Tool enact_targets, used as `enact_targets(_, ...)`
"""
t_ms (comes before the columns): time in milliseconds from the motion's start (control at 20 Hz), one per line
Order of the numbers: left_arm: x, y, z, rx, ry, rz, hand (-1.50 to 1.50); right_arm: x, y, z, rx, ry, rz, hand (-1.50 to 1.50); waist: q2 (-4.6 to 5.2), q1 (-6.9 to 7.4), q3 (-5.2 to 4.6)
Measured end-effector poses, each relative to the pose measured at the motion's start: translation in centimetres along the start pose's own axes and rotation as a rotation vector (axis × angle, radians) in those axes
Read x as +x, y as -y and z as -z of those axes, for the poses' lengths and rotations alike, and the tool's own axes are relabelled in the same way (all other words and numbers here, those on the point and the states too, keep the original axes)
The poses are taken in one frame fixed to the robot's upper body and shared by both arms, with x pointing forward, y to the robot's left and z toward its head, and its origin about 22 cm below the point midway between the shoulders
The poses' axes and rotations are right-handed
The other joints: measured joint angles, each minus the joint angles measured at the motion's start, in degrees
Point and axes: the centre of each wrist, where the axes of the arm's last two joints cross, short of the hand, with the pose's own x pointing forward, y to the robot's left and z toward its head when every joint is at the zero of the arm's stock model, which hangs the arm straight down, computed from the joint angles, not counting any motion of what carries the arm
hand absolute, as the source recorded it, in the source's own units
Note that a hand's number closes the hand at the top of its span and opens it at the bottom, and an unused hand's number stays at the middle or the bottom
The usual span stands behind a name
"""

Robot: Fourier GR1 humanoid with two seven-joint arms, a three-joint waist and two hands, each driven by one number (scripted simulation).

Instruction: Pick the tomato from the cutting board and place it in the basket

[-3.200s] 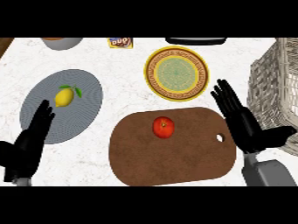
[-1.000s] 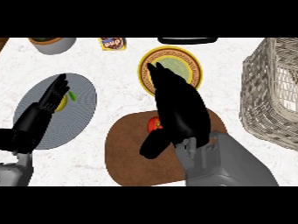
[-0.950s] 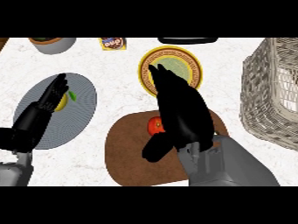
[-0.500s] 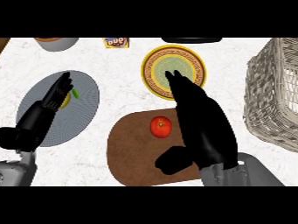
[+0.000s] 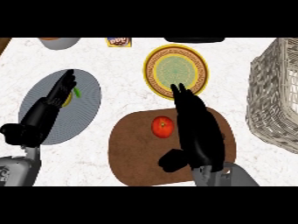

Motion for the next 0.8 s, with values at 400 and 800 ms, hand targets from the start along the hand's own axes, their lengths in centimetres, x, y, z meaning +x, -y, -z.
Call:
enact_targets(400,0.4,-0.4,0.0,0.004,-0.007,-0.001,0.0,-1.3,-3.1,1.3,-0.025,-0.054,-0.018,-1.5,0.05,0.22,0.01)
enact_targets(800,-0.1,-1.0,0.2,0.003,-0.008,-0.002,0.0,-1.7,-4.1,0.9,-0.035,-0.02,0.026,-1.5,0.05,0.2,0.01)
